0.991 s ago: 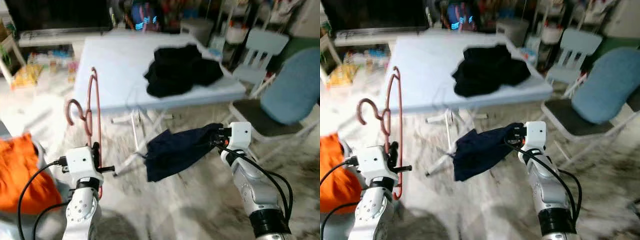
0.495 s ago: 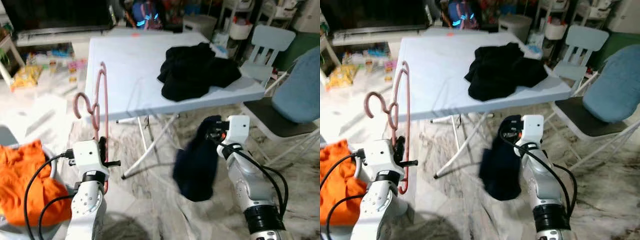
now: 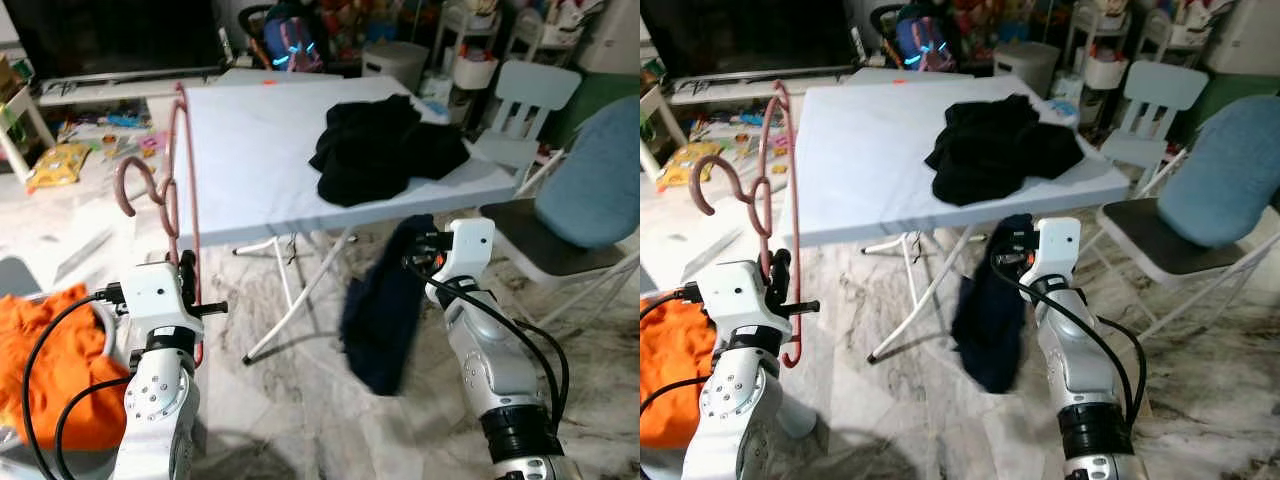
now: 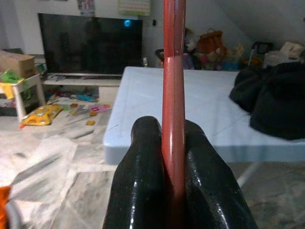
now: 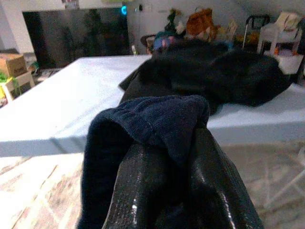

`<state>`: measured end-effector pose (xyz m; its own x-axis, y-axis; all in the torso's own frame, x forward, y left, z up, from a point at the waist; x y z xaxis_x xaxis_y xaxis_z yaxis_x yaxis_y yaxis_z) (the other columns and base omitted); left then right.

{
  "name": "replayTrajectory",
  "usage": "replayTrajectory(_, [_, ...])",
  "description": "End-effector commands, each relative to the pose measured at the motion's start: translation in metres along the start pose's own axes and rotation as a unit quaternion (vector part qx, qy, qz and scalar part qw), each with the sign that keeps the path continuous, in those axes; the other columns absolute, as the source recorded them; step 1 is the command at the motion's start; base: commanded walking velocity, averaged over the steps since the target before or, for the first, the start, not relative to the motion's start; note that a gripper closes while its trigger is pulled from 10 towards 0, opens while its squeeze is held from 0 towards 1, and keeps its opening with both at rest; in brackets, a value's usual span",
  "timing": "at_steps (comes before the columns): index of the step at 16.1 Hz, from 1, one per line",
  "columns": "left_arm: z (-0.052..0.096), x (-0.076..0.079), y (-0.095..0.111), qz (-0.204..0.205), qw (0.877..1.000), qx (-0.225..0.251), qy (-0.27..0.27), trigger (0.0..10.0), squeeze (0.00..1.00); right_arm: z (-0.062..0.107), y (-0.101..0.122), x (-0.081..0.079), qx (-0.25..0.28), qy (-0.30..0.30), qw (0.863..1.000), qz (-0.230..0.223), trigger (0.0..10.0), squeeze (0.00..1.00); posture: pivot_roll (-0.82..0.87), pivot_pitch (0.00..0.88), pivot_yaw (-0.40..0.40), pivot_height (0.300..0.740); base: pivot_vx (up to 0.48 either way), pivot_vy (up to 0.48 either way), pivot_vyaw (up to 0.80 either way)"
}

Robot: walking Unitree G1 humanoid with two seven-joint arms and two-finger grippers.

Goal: Hang hanger

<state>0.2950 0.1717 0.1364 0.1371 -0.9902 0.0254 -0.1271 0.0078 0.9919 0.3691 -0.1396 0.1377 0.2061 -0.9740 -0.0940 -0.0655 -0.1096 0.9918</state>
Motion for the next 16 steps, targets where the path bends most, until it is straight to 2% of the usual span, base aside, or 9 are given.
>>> replayTrajectory(1, [0.0,0.002,0.003,0.001,1.0,0.001,0.0,10.0,0.0,-0.006,0.022,-0.009,0.039,0.02,0.999,0.01,10.0,0.0,0.03,0.0,-0.014,0.74,0.356,0.0,0.0])
replayTrajectory(7, [-0.004,0.01,0.001,0.012,1.0,-0.004,-0.005,10.0,0.0,-0.006,0.023,-0.02,0.041,0.048,0.998,0.026,10.0,0.0,0.0,0.0,-0.014,0.74,0.374,0.0,0.0])
replayTrajectory(10, [-0.003,0.012,0.0,0.014,1.0,-0.006,-0.006,10.0,0.0,-0.006,0.024,-0.024,0.044,0.054,0.997,0.027,10.0,0.0,0.0,0.0,-0.017,0.74,0.4,0.0,0.59])
replayTrajectory(16, [-0.003,0.012,-0.003,0.018,1.0,-0.011,-0.005,10.0,0.0,-0.006,0.023,-0.023,0.04,0.056,0.997,0.029,10.0,0.0,0.0,0.0,-0.019,0.74,0.399,0.0,0.07])
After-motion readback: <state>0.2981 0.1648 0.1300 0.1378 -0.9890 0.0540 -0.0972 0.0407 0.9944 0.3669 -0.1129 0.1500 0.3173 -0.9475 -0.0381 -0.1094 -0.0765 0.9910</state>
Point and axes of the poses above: a point about 5 cm out from each wrist's last joint towards the gripper, its own z axis pointing back from the gripper into the wrist, its own y axis along the axis of the wrist's last joint, x = y × z, the point moved 4 cm from there along -z, pointing out of the wrist towards the gripper, and after that the axes turned 1 degree about -z, right-handed, at the moved point
